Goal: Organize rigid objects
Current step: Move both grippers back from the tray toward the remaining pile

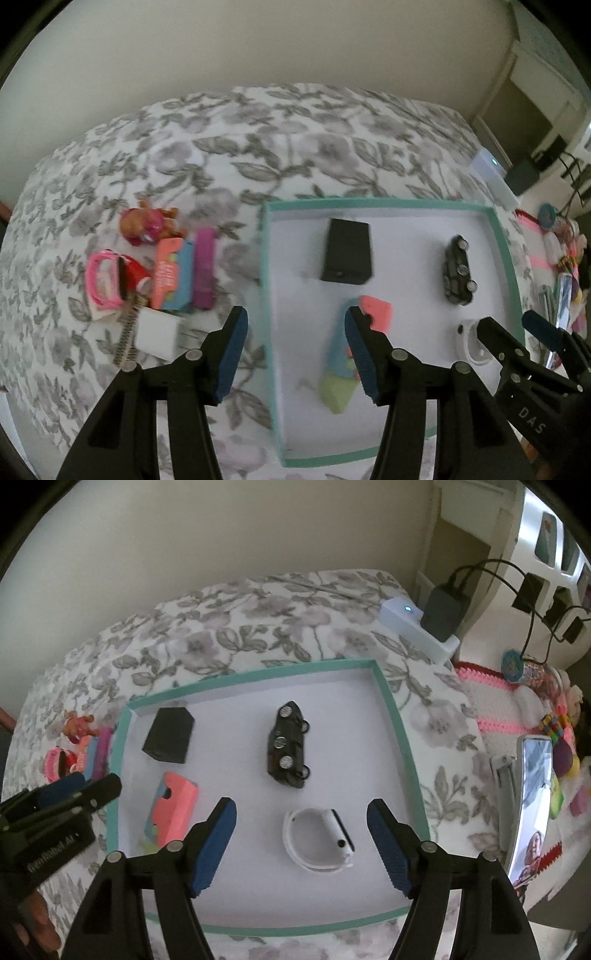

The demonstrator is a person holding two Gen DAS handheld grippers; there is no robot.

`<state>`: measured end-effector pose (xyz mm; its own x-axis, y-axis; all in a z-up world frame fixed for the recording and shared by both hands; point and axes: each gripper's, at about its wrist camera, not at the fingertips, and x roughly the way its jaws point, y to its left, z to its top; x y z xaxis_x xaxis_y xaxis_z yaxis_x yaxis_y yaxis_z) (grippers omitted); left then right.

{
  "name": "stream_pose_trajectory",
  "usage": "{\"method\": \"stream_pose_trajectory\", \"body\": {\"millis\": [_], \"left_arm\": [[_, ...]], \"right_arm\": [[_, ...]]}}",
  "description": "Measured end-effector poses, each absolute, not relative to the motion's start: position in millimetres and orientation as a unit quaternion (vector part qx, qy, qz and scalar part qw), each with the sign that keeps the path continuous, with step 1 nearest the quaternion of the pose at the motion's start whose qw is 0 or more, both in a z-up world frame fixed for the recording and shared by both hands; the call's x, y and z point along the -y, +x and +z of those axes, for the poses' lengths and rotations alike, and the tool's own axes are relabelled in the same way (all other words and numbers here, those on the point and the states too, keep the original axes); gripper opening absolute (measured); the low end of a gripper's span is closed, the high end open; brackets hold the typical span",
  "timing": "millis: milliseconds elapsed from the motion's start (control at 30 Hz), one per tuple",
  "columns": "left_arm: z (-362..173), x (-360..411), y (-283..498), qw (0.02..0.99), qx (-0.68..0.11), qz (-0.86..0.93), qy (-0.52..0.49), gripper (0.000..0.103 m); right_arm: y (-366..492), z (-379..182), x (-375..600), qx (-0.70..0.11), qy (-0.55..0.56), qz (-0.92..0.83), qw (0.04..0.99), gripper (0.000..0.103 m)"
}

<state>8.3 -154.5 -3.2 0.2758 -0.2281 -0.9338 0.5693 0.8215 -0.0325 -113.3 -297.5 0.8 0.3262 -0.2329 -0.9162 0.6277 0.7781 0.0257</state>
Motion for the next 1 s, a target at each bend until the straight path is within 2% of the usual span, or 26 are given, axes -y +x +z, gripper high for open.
{"method": "stream_pose_trajectory", "body": {"millis": [67, 167, 233, 300, 333, 400, 533, 567, 633, 800, 867, 1000], "left_arm": [[-3.3, 147.3, 13.4, 0.788, -0.542, -0.246, 0.156, 0.056], [-3.9, 136.6, 23.3, 0.794, -0.539, -0.233, 0.156, 0.056], [-4.0, 129.2, 30.3, 0.798, -0.537, -0.226, 0.153, 0.057], [-3.1, 121.4, 36.0, 0.801, -0.536, -0.223, 0.148, 0.065], [-2.9, 117.2, 39.6, 0.803, -0.535, -0.221, 0.144, 0.072], [-3.1, 108.7, 47.0, 0.806, -0.533, -0.218, 0.14, 0.073], [-4.8, 93.2, 60.8, 0.811, -0.531, -0.206, 0.133, 0.073], [-5.2, 88.9, 64.3, 0.812, -0.531, -0.202, 0.132, 0.076], [-5.7, 79.1, 72.5, 0.817, -0.529, -0.193, 0.128, 0.086], [-2.9, 57.8, 89.0, 0.835, -0.506, -0.161, 0.142, 0.086], [-1.1, 47.8, 95.9, 0.842, -0.499, -0.154, 0.135, 0.094], [3.3, 27.6, 108.1, 0.853, -0.49, -0.146, 0.11, 0.095]], "right_arm": [[-110.0, -2.5, 292.8, -0.514, 0.191, -0.272, 0.791, 0.077], [-106.1, -6.8, 288.6, -0.516, 0.191, -0.269, 0.791, 0.086], [-102.0, -8.8, 284.6, -0.517, 0.189, -0.266, 0.791, 0.087], [-96.6, -9.5, 278.8, -0.516, 0.184, -0.263, 0.794, 0.089], [-93.4, -10.1, 275.2, -0.516, 0.181, -0.26, 0.796, 0.091], [-88.6, -11.1, 269.6, -0.514, 0.18, -0.254, 0.799, 0.098], [-78.8, -13.1, 257.7, -0.508, 0.18, -0.245, 0.806, 0.102], [-76.5, -13.4, 255.3, -0.506, 0.179, -0.244, 0.808, 0.103], [-72.1, -14.1, 250.9, -0.503, 0.175, -0.241, 0.811, 0.103], [-62.1, -13.9, 239.0, -0.489, 0.17, -0.233, 0.823, 0.103], [-58.1, -13.5, 234.7, -0.482, 0.174, -0.229, 0.828, 0.103], [-50.6, -10.5, 224.3, -0.47, 0.168, -0.218, 0.839, 0.103]]}}
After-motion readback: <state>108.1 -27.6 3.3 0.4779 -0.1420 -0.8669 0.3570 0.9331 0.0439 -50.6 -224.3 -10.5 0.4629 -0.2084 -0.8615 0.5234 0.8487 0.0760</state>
